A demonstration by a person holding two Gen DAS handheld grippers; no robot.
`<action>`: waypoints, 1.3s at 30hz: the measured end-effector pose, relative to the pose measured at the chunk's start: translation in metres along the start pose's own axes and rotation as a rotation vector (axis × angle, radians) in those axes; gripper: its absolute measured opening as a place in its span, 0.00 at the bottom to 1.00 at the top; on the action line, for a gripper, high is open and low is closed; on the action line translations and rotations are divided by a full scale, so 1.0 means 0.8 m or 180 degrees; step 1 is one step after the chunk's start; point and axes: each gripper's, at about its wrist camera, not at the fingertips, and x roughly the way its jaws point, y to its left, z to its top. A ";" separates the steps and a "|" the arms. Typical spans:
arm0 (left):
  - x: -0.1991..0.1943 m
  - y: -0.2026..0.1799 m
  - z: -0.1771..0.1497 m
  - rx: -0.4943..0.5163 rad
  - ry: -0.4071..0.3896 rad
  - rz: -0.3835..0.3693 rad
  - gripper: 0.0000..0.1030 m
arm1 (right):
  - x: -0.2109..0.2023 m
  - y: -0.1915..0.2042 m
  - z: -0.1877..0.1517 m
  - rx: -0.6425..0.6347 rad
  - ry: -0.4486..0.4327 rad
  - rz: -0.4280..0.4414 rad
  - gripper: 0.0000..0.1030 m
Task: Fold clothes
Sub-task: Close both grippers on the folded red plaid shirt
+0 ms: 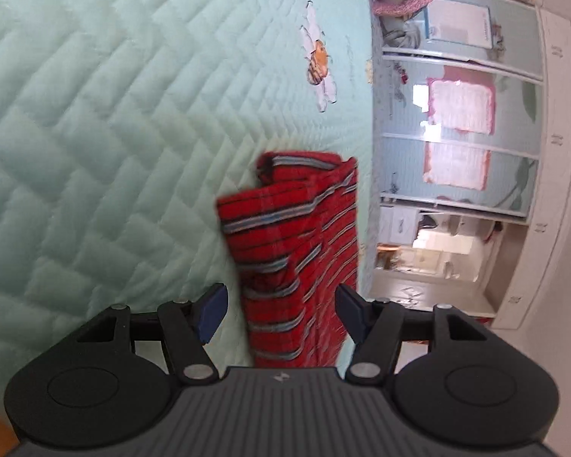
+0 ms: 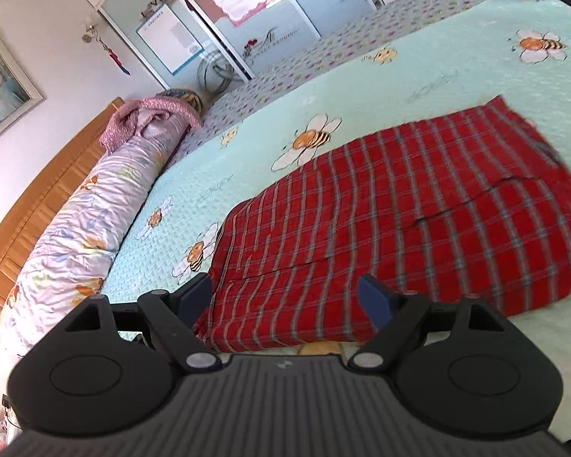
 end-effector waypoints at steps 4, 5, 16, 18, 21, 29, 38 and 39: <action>0.013 0.000 0.004 -0.0012 0.0073 -0.0055 0.63 | 0.015 0.023 0.003 -0.0131 0.0056 -0.0173 0.81; 0.013 0.000 0.003 -0.0014 0.0099 -0.0054 0.63 | 0.015 0.025 0.005 -0.0137 0.0056 -0.0225 0.81; 0.009 -0.027 -0.010 0.0094 0.0048 -0.0018 0.71 | 0.017 -0.015 -0.005 0.0320 0.0085 -0.0464 0.81; 0.010 -0.028 -0.012 0.0118 0.0022 -0.0005 0.71 | 0.025 -0.001 0.001 0.0219 0.0114 -0.0420 0.81; 0.012 -0.029 -0.013 0.0133 -0.0009 0.0012 0.71 | 0.045 0.032 0.022 -0.0007 0.0190 -0.0390 0.81; 0.016 -0.037 -0.011 0.0171 -0.0023 0.0047 0.74 | 0.224 0.195 0.094 -0.0833 0.1315 -0.0449 0.81; 0.027 -0.054 -0.015 0.0242 -0.0021 0.0016 1.00 | 0.423 0.285 0.103 -0.1181 0.2019 -0.1611 0.80; 0.028 -0.053 -0.013 0.0205 0.0001 0.0008 1.00 | 0.440 0.289 0.099 -0.1232 0.2059 -0.1729 0.79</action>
